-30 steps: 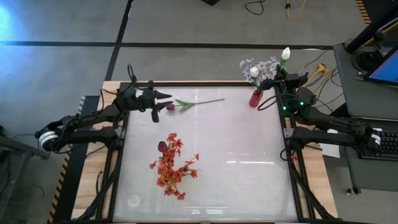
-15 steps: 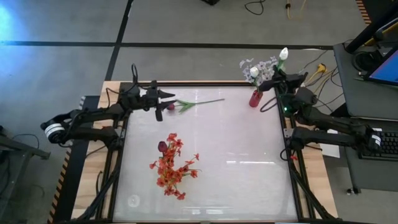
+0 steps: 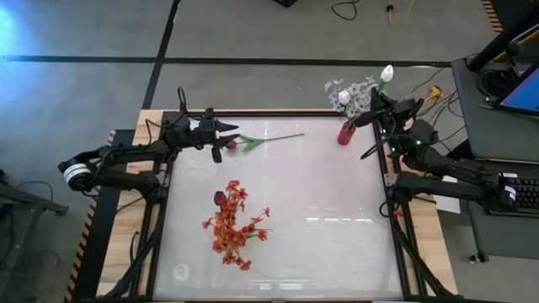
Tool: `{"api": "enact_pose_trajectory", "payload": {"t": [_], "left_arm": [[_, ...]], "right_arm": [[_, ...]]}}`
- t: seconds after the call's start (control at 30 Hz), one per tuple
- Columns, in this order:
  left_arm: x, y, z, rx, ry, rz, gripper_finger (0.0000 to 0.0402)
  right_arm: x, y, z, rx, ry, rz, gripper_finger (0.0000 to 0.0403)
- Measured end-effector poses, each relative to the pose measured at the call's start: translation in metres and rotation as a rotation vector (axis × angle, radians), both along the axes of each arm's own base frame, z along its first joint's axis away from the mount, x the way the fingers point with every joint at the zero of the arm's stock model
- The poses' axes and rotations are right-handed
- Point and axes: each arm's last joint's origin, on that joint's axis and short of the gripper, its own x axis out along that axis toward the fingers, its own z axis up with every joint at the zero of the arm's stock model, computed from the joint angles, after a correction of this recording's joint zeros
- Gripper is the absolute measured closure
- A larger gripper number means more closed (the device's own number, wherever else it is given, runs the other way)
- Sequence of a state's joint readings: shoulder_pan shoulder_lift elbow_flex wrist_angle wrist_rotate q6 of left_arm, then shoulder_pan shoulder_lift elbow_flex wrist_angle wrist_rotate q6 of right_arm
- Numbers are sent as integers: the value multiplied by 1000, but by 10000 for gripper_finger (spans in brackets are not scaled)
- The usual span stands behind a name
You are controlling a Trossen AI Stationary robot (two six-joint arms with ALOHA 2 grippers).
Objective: Sort flowers into vase by color
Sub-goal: Put the white tulip into the red vase
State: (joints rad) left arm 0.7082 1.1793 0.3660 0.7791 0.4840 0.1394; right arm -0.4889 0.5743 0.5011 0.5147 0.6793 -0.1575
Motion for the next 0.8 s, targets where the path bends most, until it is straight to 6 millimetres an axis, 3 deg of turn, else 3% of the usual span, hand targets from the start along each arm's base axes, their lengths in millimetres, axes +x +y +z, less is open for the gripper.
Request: {"api": "enact_pose_trajectory", "payload": {"t": [0.8], "left_arm": [[0, 0, 3, 5, -31, 6, 284]], "right_arm": [[-6, 3, 15, -78, 11, -31, 385]]}}
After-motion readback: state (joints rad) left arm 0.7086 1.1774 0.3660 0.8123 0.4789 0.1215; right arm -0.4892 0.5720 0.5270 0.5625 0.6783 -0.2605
